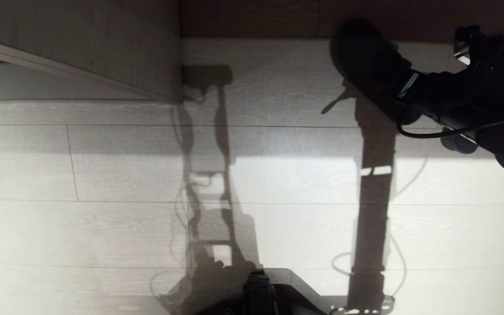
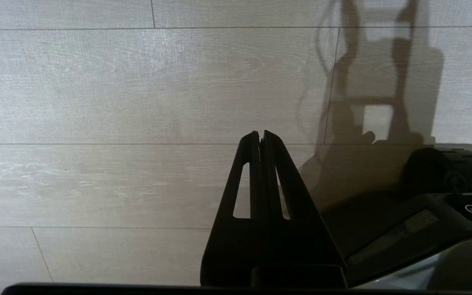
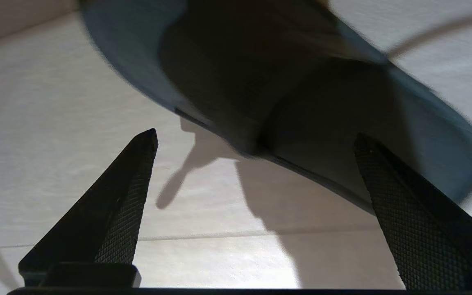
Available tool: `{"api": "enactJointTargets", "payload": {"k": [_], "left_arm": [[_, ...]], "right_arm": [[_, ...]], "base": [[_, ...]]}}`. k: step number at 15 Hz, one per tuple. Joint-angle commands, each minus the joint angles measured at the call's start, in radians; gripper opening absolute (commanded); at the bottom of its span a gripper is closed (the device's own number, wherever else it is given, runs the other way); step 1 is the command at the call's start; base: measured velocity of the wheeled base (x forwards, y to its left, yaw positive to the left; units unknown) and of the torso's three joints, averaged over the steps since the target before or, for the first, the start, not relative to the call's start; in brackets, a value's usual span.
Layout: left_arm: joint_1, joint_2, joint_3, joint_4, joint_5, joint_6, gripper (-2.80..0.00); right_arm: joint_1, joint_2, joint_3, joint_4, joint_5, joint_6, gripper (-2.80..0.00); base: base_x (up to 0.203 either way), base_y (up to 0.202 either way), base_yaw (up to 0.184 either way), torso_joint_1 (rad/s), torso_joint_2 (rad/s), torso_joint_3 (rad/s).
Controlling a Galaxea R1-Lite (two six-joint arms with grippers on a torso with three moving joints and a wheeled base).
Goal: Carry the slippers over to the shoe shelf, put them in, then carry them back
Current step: Pick up the slippers on the floor
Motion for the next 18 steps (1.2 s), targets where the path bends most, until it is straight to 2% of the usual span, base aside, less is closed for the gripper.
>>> {"api": "enactJointTargets", "payload": {"k": [1,18], "left_arm": [[0.0,0.0,0.0,0.0,0.0,0.0,-2.8],[0.0,0.0,0.0,0.0,0.0,0.0,-2.8]], "right_arm": [[0.016,0.03,-0.038,-0.003,-0.001,0.002,0.0],[0.036,0.102,-0.101,-0.009,-0.006,0.009,0.0]], "base": [[0.0,0.0,0.0,0.0,0.0,0.0],[0.0,0.0,0.0,0.0,0.0,0.0]]}}
